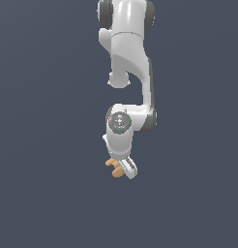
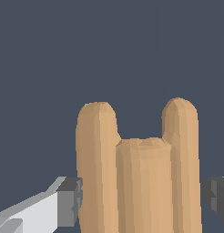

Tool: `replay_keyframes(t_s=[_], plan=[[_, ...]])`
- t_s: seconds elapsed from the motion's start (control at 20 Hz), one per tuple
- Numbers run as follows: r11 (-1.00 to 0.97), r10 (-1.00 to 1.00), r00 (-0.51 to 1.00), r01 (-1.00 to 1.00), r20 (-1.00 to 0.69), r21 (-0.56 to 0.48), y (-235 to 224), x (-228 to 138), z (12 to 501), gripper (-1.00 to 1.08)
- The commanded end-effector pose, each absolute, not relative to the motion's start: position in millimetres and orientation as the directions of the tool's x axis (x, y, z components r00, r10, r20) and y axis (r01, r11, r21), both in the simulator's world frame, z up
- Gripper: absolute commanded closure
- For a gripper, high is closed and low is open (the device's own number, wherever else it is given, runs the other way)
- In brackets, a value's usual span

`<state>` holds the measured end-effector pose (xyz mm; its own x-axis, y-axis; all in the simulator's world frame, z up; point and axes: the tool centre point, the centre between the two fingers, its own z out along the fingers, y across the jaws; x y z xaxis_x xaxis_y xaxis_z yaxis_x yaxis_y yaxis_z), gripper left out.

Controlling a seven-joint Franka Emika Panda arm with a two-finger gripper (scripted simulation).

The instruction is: Pick up the object and move it to a goal position.

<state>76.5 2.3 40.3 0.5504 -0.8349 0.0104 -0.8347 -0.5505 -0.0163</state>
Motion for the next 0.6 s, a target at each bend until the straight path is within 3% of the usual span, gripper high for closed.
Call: replay_keyframes(t_s=[0.0, 0.55], plan=[[-0.552, -0.834, 0.552, -0.834, 0.009, -0.014, 6, 73, 40, 1.08], [-0.552, -0.834, 0.552, -0.834, 0.006, -0.011, 42, 37, 46, 1.08]])
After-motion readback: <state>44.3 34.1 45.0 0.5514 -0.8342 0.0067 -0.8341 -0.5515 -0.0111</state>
